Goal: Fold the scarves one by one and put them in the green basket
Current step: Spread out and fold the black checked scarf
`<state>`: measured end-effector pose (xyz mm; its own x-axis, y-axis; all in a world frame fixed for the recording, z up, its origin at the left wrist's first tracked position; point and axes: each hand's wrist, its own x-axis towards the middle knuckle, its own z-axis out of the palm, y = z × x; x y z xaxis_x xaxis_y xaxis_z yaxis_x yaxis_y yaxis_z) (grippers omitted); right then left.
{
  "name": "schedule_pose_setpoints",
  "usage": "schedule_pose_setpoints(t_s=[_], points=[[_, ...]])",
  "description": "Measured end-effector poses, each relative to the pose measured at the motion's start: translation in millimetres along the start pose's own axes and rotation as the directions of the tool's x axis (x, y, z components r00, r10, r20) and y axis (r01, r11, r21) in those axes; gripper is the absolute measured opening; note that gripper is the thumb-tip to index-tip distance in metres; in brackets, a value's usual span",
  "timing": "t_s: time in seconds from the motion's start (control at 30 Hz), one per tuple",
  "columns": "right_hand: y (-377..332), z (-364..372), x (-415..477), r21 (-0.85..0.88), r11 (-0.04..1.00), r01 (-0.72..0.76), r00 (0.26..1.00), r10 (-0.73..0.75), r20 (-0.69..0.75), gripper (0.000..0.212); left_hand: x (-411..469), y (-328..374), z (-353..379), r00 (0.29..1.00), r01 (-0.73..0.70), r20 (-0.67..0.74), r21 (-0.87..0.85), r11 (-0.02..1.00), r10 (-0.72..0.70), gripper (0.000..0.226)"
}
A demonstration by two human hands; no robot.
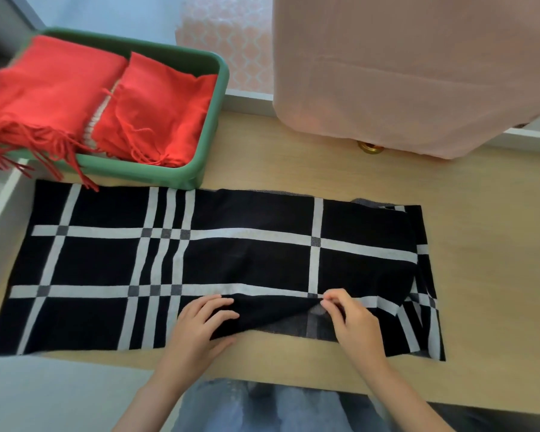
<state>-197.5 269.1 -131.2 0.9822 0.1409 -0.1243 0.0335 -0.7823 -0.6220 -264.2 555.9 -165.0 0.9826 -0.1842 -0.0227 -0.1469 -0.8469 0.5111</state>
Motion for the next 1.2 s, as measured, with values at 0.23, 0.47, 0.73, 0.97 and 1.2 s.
schedule_pose_setpoints(t_s=[0.23, 0.47, 0.73, 0.97, 1.2], points=[[-17, 12, 22, -0.212, 0.965, 0.154, 0.977, -0.181, -0.114, 0.015, 20, 11, -15, 0.938, 0.277, -0.142, -0.241, 0.930, -0.316, 0.006], [-15, 32, -17, -0.297, 0.899, 0.322, 0.900, -0.388, -0.200, 0.009, 52, 10, -17, 0.856, 0.463, -0.087, -0.310, 0.830, -0.510, 0.014], [-15, 83, -39, -0.323, 0.882, 0.344, 0.919, -0.387, -0.078, 0.019, 59, -3, -22, 0.878, 0.418, -0.045, -0.416, 0.808, -0.477, 0.008], [-10, 72, -38, -0.345, 0.846, 0.406, 0.873, -0.471, -0.128, 0.017, 47, -45, -14, 0.961, 0.208, -0.181, -0.013, 0.978, -0.207, 0.045], [14, 38, -35, -0.424, 0.781, 0.459, 0.851, -0.524, -0.043, 0.016, 44, -63, -10, 0.988, 0.140, 0.041, 0.129, 0.982, -0.146, 0.059]])
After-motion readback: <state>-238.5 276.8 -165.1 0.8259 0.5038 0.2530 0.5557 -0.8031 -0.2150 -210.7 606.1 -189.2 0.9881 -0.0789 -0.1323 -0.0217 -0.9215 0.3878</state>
